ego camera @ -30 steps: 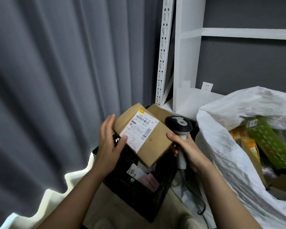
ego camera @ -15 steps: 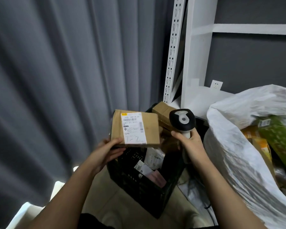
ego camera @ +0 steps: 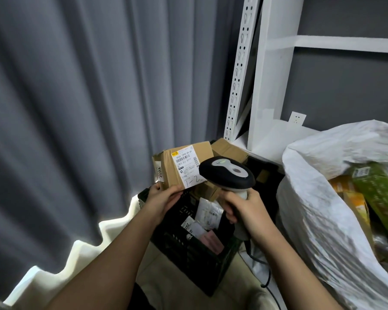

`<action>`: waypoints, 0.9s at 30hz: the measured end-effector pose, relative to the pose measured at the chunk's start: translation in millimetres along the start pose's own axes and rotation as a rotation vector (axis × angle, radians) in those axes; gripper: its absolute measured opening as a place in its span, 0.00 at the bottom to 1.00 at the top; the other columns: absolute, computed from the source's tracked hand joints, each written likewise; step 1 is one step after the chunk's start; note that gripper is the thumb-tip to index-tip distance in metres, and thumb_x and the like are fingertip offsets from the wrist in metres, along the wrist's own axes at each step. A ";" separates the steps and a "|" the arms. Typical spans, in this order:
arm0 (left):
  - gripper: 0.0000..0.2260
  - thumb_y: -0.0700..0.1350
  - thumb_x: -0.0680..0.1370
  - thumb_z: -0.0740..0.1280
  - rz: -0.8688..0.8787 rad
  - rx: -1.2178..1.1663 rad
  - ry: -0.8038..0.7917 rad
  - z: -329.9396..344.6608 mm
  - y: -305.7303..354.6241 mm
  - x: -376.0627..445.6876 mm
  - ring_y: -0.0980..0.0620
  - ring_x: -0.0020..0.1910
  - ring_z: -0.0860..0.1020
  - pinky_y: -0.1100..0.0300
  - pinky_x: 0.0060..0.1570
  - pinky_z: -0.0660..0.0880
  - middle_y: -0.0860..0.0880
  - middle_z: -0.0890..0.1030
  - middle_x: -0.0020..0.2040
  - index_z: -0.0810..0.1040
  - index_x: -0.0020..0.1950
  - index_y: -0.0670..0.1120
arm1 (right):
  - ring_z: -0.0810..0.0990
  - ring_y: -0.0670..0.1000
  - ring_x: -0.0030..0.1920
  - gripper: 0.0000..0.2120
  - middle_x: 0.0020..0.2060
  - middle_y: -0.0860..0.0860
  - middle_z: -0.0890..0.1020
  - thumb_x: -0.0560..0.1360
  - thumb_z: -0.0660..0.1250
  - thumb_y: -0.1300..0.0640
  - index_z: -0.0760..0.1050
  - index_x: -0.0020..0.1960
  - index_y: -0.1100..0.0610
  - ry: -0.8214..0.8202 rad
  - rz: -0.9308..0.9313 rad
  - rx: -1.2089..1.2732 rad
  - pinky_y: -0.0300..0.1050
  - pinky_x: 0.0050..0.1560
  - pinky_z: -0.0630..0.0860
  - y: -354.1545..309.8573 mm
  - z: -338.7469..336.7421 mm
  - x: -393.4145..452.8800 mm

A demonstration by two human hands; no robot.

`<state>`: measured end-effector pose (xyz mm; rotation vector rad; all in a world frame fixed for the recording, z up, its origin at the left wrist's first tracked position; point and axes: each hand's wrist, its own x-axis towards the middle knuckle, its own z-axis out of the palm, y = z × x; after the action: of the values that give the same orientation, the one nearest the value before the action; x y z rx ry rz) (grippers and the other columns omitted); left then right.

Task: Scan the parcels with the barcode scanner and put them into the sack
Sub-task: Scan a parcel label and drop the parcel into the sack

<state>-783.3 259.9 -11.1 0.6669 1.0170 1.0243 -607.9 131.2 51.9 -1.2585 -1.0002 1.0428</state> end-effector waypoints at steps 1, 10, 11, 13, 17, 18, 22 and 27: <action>0.18 0.33 0.72 0.72 0.005 -0.008 0.013 1.7 -0.2 0.0 0.43 0.56 0.81 0.55 0.55 0.79 0.38 0.80 0.58 0.71 0.60 0.39 | 0.64 0.49 0.22 0.11 0.22 0.50 0.70 0.72 0.71 0.59 0.69 0.39 0.60 -0.006 0.004 0.002 0.44 0.28 0.63 0.0 -1.9 -0.4; 0.22 0.34 0.74 0.71 -0.006 -0.013 0.062 1.2 -2.4 8.4 0.43 0.59 0.79 0.52 0.64 0.74 0.38 0.79 0.60 0.70 0.67 0.38 | 0.63 0.48 0.21 0.08 0.22 0.52 0.69 0.76 0.67 0.65 0.69 0.40 0.62 -0.049 0.010 -0.092 0.41 0.25 0.63 -2.5 -17.4 -4.7; 0.23 0.34 0.74 0.71 -0.008 -0.020 0.066 0.9 -2.3 9.0 0.43 0.58 0.80 0.52 0.63 0.74 0.38 0.80 0.59 0.70 0.66 0.38 | 0.63 0.49 0.21 0.08 0.22 0.52 0.69 0.76 0.67 0.65 0.70 0.40 0.62 -0.051 0.010 -0.106 0.41 0.25 0.63 -2.6 -18.0 -5.0; 0.22 0.35 0.73 0.71 -0.013 -0.033 0.080 0.1 -2.4 10.5 0.43 0.57 0.80 0.52 0.62 0.75 0.38 0.80 0.58 0.70 0.66 0.38 | 0.63 0.49 0.21 0.08 0.22 0.53 0.69 0.76 0.67 0.64 0.70 0.40 0.62 -0.053 0.014 -0.132 0.40 0.25 0.64 -2.9 -18.9 -5.6; 0.21 0.35 0.73 0.71 -0.023 -0.045 0.088 -2.0 -2.8 12.1 0.44 0.55 0.81 0.54 0.57 0.78 0.38 0.81 0.57 0.72 0.65 0.38 | 0.64 0.49 0.22 0.09 0.22 0.53 0.69 0.76 0.67 0.64 0.70 0.39 0.61 -0.046 0.030 -0.152 0.41 0.26 0.64 -2.4 -19.0 -6.7; 0.22 0.35 0.73 0.72 -0.024 -0.043 0.085 -1.9 -2.4 11.6 0.44 0.55 0.81 0.55 0.56 0.79 0.39 0.81 0.57 0.72 0.65 0.38 | 0.64 0.49 0.22 0.08 0.22 0.53 0.69 0.75 0.67 0.64 0.70 0.39 0.62 -0.040 0.030 -0.151 0.41 0.26 0.64 -2.2 -19.3 -6.9; 0.22 0.35 0.73 0.71 -0.026 -0.043 0.070 -1.2 -2.3 11.1 0.43 0.56 0.81 0.52 0.61 0.76 0.38 0.80 0.58 0.71 0.66 0.38 | 0.64 0.48 0.21 0.06 0.22 0.52 0.69 0.76 0.67 0.64 0.73 0.45 0.67 -0.026 0.035 -0.129 0.40 0.25 0.64 -2.7 -20.0 -6.4; 0.22 0.35 0.73 0.71 -0.031 -0.047 0.070 -1.7 -2.2 10.8 0.43 0.56 0.81 0.52 0.62 0.75 0.38 0.80 0.58 0.70 0.66 0.37 | 0.64 0.48 0.22 0.05 0.22 0.51 0.70 0.76 0.67 0.64 0.72 0.43 0.63 -0.033 0.029 -0.134 0.42 0.26 0.64 -4.4 -19.1 -6.5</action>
<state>-782.3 269.0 -17.5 0.5788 1.0578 1.0474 -590.8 120.2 55.1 -1.3722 -1.0941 1.0355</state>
